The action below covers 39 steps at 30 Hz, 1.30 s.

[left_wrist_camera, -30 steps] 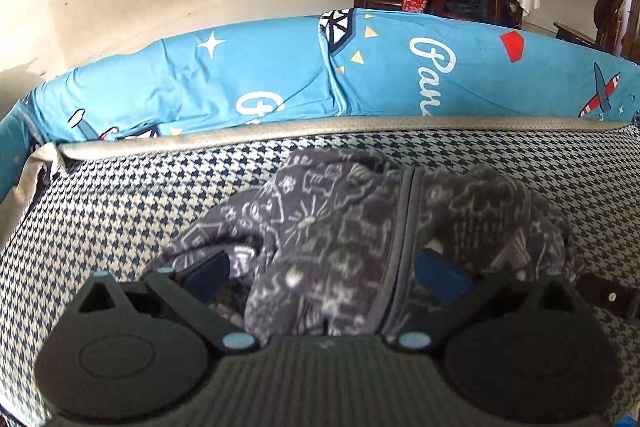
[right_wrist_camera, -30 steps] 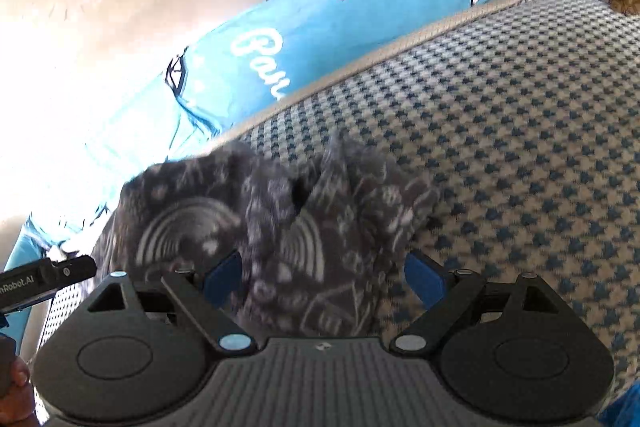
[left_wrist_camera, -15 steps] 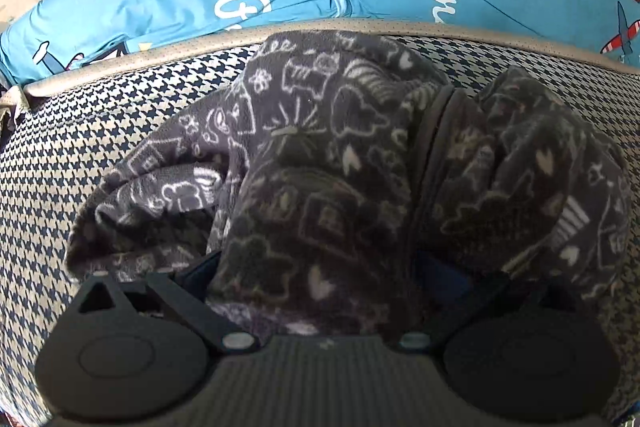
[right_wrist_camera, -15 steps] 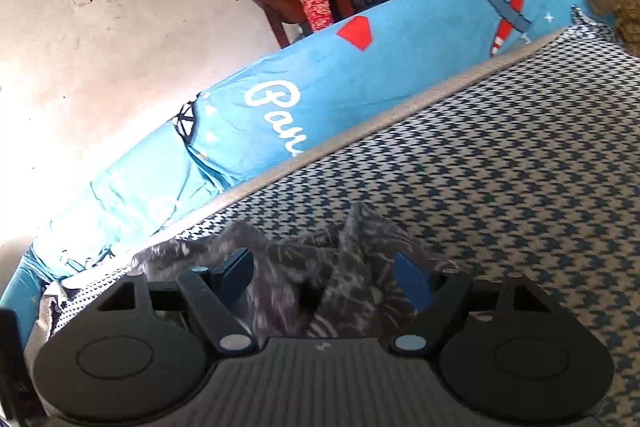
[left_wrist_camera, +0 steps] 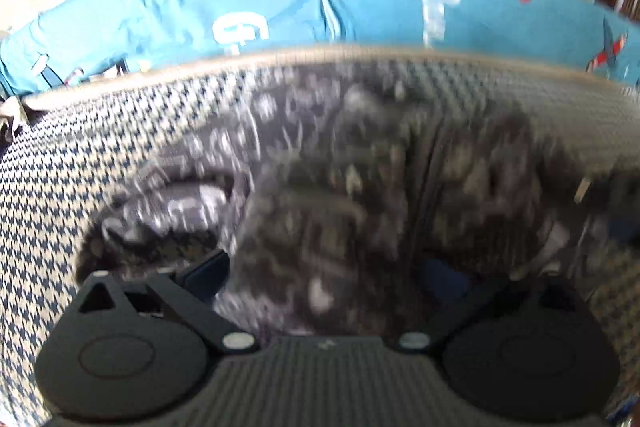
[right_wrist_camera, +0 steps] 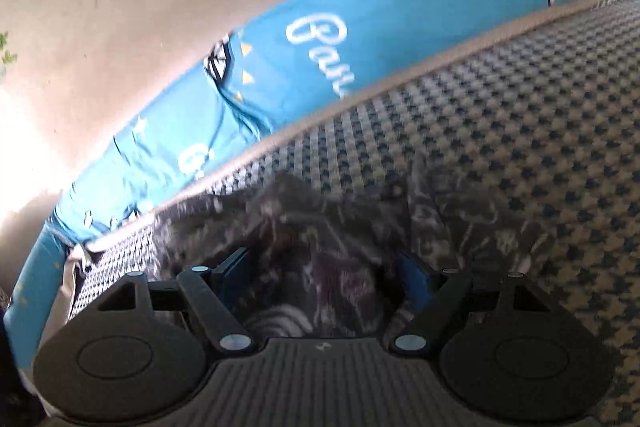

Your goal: Fold clothes

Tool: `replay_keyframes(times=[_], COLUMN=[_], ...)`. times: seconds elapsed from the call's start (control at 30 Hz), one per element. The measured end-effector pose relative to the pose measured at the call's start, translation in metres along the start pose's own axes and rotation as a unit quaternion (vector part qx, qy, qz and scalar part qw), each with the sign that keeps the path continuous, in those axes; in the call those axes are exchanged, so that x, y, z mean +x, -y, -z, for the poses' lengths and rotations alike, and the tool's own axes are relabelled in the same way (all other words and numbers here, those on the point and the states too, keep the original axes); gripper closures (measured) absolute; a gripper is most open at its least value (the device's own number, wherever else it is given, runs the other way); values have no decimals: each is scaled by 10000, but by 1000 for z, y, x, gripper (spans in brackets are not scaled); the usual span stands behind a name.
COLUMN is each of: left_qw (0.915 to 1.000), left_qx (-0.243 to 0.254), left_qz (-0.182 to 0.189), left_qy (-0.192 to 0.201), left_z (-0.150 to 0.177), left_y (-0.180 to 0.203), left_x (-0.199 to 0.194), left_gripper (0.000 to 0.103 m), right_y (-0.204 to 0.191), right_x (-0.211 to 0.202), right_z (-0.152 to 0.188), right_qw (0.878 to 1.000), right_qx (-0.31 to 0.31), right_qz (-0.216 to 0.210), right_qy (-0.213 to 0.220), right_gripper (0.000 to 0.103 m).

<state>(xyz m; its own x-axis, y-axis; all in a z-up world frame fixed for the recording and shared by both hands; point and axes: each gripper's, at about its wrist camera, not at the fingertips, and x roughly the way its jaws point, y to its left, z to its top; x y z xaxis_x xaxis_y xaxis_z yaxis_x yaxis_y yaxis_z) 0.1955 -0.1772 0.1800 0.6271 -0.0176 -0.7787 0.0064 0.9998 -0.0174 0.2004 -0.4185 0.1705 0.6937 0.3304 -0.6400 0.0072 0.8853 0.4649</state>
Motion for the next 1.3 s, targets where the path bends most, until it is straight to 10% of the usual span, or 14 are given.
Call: replay_keyframes(times=[0.27, 0.57, 1.3], left_qw=[9980, 9998, 9980], left_qx=[-229, -149, -144], left_qz=[74, -103, -260], left_qy=[582, -114, -550], left_z=[-14, -8, 6], left_y=[0, 4, -8], left_x=[-8, 27, 41], left_gripper=[0, 0, 0], right_y=[9, 3, -10], right_x=[11, 23, 2], right_z=[14, 41, 4], right_qw=[9971, 9887, 9984], right_qx=[-10, -461, -118], right_qz=[-115, -79, -554], right_qy=[-758, -1422, -5], right_gripper=[25, 25, 23])
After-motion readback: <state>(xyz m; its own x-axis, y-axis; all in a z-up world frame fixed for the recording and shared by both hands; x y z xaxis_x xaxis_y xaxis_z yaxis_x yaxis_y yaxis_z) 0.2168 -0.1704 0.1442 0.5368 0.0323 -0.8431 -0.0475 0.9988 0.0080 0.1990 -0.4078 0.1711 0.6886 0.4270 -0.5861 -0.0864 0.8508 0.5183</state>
